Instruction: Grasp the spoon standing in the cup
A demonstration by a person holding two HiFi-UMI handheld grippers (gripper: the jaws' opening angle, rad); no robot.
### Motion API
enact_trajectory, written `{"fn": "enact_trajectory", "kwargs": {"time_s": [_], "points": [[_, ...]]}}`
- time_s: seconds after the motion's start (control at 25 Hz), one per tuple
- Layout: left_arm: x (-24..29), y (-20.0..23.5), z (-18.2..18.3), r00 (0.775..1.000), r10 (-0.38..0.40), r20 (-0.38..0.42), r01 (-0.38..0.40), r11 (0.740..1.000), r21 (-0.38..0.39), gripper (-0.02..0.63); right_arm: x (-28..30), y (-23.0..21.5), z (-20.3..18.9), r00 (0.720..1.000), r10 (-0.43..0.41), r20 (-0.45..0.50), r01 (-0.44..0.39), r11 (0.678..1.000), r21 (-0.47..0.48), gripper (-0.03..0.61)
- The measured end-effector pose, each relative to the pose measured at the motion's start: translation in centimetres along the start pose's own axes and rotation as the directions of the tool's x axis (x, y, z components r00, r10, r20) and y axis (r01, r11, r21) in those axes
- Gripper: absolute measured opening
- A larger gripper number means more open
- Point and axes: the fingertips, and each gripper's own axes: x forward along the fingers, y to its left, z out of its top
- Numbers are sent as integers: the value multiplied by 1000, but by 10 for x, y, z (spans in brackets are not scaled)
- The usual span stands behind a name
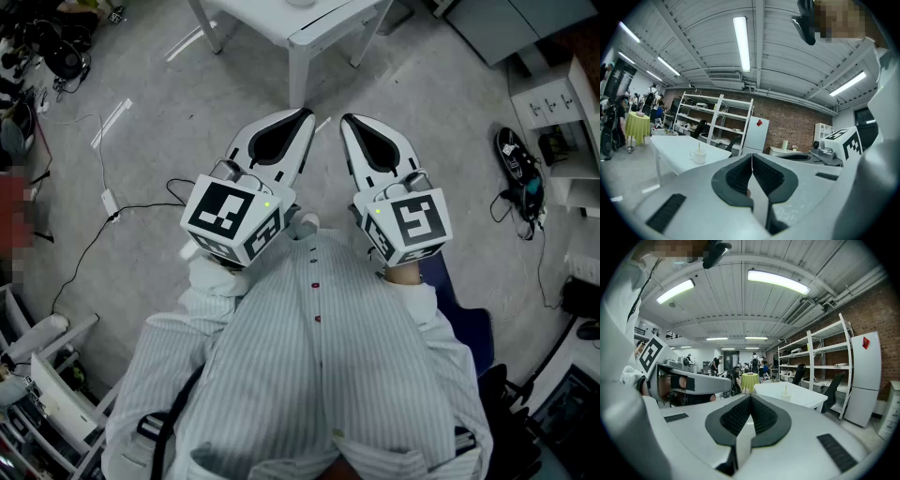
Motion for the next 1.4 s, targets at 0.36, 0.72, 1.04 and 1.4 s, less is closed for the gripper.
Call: {"fn": "enact_trajectory", "kwargs": {"time_s": [0.36, 0.72, 1.04, 1.4], "points": [[4, -12, -6, 1000, 21, 11, -22, 1000, 9, 14, -12, -11, -9, 1000, 18, 5, -18, 1000, -9, 8], [6, 11, -3, 996, 78, 33, -78, 997, -3, 14, 1, -22, -18, 1000, 30, -3, -30, 999, 16, 9], [41, 88, 17, 995, 89, 49, -90, 996, 1, 14, 73, -50, -11, 1000, 9, -13, -8, 1000, 21, 9], [113, 189, 49, 998, 54, 28, -53, 999, -6, 14, 185, -99, 15, 1000, -22, -20, 23, 999, 37, 9]]}}
